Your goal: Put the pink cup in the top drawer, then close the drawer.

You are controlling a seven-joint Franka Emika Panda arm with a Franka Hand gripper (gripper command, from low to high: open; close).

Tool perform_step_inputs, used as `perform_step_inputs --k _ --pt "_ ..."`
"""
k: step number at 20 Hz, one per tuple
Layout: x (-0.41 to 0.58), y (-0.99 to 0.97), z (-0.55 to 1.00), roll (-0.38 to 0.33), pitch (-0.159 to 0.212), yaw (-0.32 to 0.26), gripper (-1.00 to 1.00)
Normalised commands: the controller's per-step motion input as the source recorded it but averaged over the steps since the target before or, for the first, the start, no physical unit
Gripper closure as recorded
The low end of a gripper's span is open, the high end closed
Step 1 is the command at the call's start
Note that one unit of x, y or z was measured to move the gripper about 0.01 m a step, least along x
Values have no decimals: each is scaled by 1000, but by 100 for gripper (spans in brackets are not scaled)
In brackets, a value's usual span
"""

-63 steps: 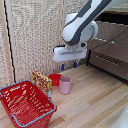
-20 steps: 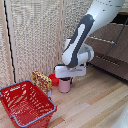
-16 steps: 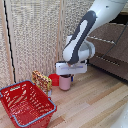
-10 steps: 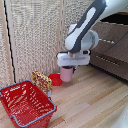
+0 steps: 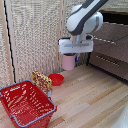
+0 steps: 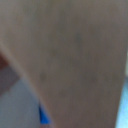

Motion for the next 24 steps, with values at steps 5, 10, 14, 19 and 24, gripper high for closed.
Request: perform_step_inputs --k 5,10,14,19,24 --pt "400 0 839 -60 112 -27 100" --pt "411 0 893 -79 77 -56 100" --pt "419 0 952 -91 58 -92 100" --pt "438 -56 927 -99 61 -108 100" --pt "385 -203 873 -115 31 -147 100"
